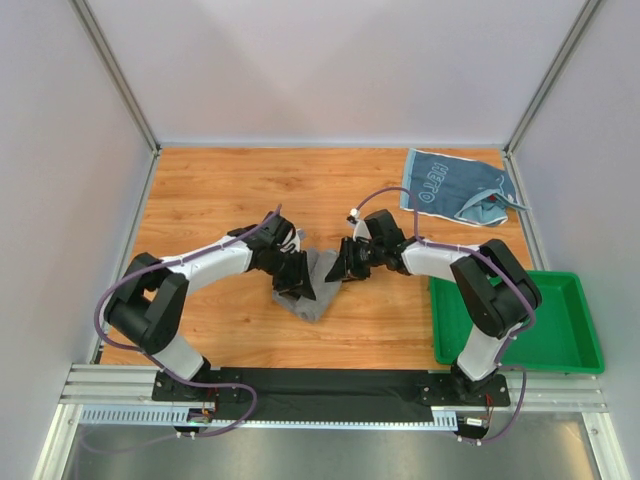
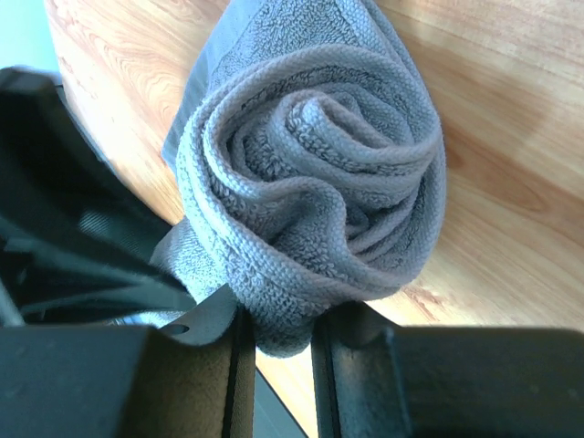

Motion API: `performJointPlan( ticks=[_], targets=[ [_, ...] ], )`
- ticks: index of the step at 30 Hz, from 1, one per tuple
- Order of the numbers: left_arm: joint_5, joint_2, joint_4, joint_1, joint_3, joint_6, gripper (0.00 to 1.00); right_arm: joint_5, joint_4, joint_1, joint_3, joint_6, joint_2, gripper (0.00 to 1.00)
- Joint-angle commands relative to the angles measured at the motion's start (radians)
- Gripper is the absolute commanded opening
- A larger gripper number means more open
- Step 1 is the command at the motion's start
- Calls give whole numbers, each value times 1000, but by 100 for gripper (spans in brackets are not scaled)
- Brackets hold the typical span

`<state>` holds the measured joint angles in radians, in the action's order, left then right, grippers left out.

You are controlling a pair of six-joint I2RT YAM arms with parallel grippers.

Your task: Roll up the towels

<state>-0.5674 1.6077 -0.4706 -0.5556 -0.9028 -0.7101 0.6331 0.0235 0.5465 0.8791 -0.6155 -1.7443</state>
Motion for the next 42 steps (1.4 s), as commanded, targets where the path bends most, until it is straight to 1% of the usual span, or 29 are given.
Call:
performJointPlan(
  ticks=[1,5,7,11,18,21,22,25,27,28,31,35,39,42],
  targets=[
    [298,-75,-187,-52,-85,98,36,-35,79,7,23,11,-23,13],
    [444,-130,-253,-134,-140,100,37,-39,102,15,43,7,-34,13],
    [525,-161,-289,-158,-166,103,37,-41,116,16,52,5,-37,13],
    [632,-192,-341,-205,-203,115,39,-42,128,18,64,2,-43,13],
    [630,-190,-344,-210,-203,127,44,-42,131,23,73,-6,-47,13],
    [618,-196,-333,-210,-202,126,44,-42,139,23,80,-6,-50,13],
    [614,-219,-309,-213,-199,127,44,-42,142,24,80,-4,-49,12],
    [629,-264,-263,-259,-205,156,44,-46,156,23,89,-3,-52,13],
    [650,-264,-260,-320,-235,187,44,-47,162,24,95,-1,-54,12],
    [672,-249,-264,-358,-246,195,44,-49,167,24,96,-3,-57,12],
    [664,-200,-272,-395,-280,207,44,-49,167,24,101,-4,-64,12],
    [653,-143,-258,-447,-271,175,44,-47,176,24,106,-4,-70,12],
    [666,-101,-250,-458,-249,152,45,-47,185,26,110,0,-72,12],
    [713,-66,-272,-458,-243,158,45,-46,188,24,115,3,-75,11]
  ],
)
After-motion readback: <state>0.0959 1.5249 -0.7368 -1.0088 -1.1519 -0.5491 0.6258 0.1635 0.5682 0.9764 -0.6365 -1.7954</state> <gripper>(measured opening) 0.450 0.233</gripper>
